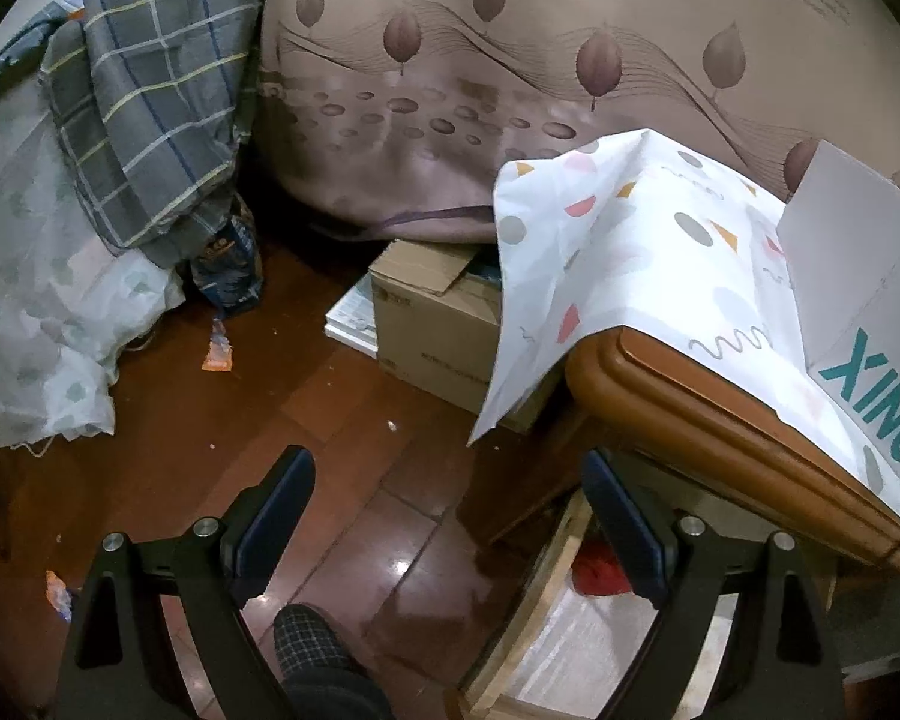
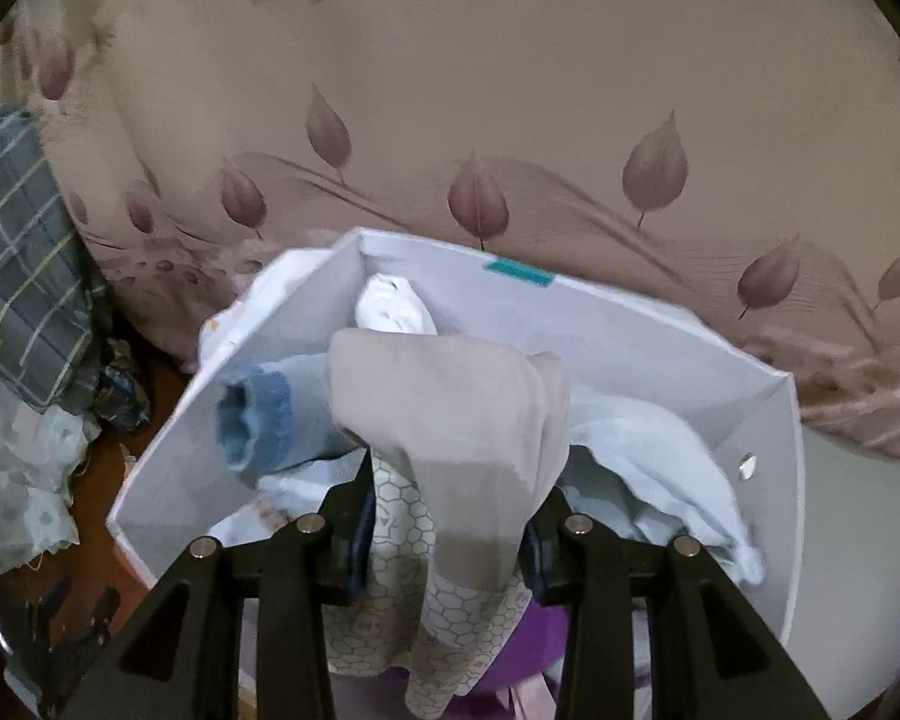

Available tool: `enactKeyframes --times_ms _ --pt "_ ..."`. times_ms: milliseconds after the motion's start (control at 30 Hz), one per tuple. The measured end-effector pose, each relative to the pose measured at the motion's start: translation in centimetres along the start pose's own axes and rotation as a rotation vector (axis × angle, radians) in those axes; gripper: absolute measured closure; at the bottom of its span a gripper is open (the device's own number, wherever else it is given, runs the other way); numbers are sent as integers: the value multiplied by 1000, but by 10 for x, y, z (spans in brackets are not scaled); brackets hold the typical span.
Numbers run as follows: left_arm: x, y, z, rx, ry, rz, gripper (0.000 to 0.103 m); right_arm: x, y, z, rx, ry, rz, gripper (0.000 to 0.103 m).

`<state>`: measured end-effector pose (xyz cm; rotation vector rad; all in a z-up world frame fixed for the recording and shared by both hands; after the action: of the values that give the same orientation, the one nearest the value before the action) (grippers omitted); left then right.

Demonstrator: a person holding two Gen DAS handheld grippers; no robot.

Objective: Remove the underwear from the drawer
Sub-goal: 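Lower the patterned garment into the shoe box and open the right gripper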

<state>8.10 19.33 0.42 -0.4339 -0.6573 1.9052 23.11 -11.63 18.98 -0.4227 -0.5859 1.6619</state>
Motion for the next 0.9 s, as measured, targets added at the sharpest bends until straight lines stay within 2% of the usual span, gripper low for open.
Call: enactKeyframes --times_ms 167,233,400,500,567,667,767,900 --pt "-4 1 0 3 5 -14 14 -9 1 -17 23 7 -47 55" --pt "-4 2 0 4 7 -17 14 -13 2 -17 27 3 -71 45" --pt "-6 2 0 11 4 -23 14 -14 0 -7 8 16 -76 40" --pt "-7 3 0 12 6 -30 14 -13 1 12 -25 17 -67 39" --pt "-10 4 0 12 6 -38 14 -11 4 27 -43 20 -44 33" --pt "-13 5 -2 16 3 -49 14 -8 10 48 -69 30 -14 32" --pt "-14 6 -5 25 4 -54 14 -3 25 73 -86 13 27 32" --pt "-13 6 -6 30 -7 -58 14 3 64 106 -85 -17 112 32"
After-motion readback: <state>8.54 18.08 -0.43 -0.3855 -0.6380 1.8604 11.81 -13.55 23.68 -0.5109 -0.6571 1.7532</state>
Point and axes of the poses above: each gripper's, at about its wrist camera, not at the fingertips, and z roughly against the way its jaws point, x to its left, y to its underside, the point moved 5 cm from there along -z, roughly the way its jaws point, and after that the axes turned 7 degrees about -y, right-handed, at the moved point
